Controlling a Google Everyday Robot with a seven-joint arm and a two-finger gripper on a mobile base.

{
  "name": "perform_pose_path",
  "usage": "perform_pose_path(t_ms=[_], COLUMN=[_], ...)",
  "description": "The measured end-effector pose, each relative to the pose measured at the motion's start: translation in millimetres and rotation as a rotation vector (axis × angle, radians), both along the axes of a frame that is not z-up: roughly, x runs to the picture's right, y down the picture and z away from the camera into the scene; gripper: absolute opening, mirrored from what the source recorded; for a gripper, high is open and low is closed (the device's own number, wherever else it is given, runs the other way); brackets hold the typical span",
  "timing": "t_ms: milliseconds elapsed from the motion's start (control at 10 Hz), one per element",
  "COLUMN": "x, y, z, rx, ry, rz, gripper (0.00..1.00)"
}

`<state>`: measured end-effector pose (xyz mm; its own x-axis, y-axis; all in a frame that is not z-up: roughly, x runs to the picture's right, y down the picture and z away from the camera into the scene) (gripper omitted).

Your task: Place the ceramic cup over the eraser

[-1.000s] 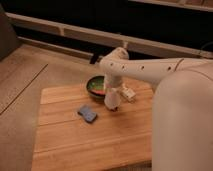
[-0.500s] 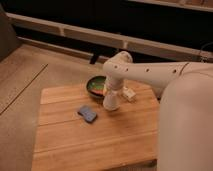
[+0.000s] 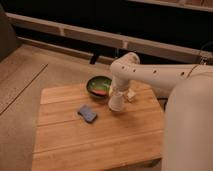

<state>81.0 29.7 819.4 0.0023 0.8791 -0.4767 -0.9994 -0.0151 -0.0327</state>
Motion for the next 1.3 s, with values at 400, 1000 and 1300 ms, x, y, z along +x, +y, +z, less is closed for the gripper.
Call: perform_pose_path(t_ms=[400,1000,1300], x=[-22,-45,-34], y=[-10,-6,-7], z=[-2.4,0.7,-0.1], rx=[0.011,-0.012,-0.012], ry=[-0.034,-0.083,-0.061], rz=[-0.047,-0.085,-0.088], gripper=[0.49,0.80,0.80])
